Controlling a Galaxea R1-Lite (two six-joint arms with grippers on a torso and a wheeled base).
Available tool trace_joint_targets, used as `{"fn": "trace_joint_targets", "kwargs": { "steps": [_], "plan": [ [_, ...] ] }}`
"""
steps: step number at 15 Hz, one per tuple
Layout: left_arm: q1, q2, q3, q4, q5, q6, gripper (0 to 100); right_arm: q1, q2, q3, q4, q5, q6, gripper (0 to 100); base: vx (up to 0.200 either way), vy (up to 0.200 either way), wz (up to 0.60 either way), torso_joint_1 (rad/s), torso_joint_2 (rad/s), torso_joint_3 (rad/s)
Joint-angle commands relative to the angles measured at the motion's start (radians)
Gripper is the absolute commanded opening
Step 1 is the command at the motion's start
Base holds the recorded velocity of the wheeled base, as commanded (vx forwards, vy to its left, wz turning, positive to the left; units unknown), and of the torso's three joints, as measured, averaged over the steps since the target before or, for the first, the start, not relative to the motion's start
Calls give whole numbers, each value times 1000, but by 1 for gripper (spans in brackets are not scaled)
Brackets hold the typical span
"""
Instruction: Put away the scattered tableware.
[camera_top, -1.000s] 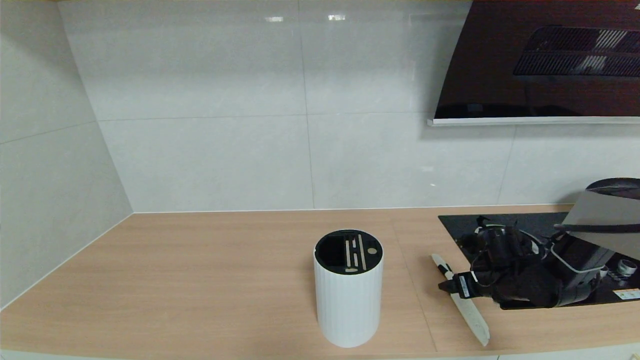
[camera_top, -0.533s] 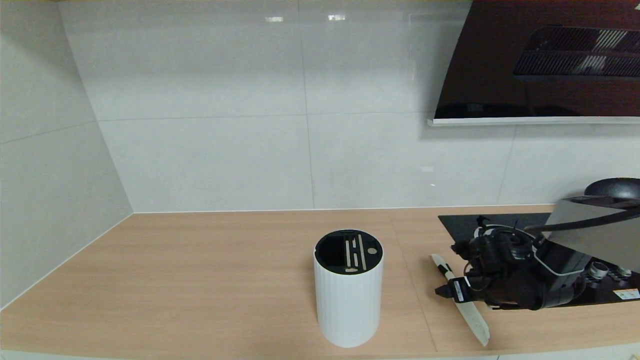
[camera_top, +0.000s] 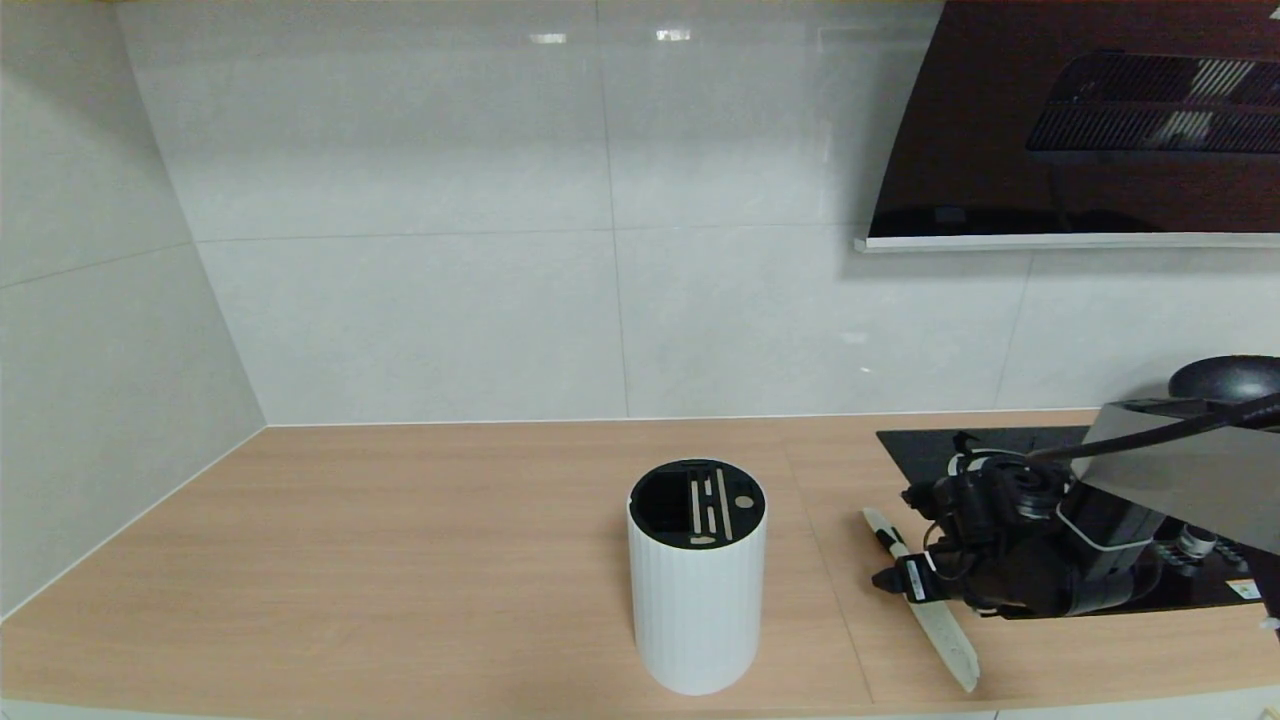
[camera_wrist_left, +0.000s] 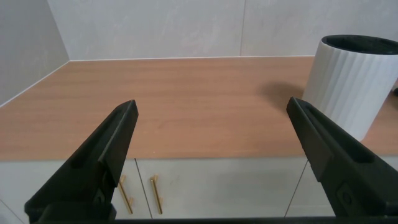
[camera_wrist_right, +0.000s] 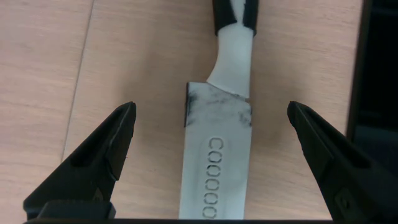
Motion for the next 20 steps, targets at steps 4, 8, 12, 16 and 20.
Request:
{"fn": "trace_joint_targets", "kwargs": {
  "steps": [4, 8, 12, 16, 20],
  "plan": [
    [0, 0, 0, 0, 0, 0, 100, 2, 17, -9, 0, -16, 1, 100, 0, 0, 0, 0, 0, 0],
    [0, 0, 0, 0, 0, 0, 100, 2, 31, -21, 1, -41, 1, 100, 0, 0, 0, 0, 0, 0],
    [0, 0, 0, 0, 0, 0, 100, 2, 32, -19, 1, -45, -1, 0, 0, 0, 0, 0, 0, 0],
    [0, 0, 0, 0, 0, 0, 100, 2, 40, -19, 1, -53, -2, 0, 0, 0, 0, 0, 0, 0],
    [0, 0, 0, 0, 0, 0, 100, 2, 28, -18, 0, -54, 2, 0, 0, 0, 0, 0, 0, 0]
  ]
}}
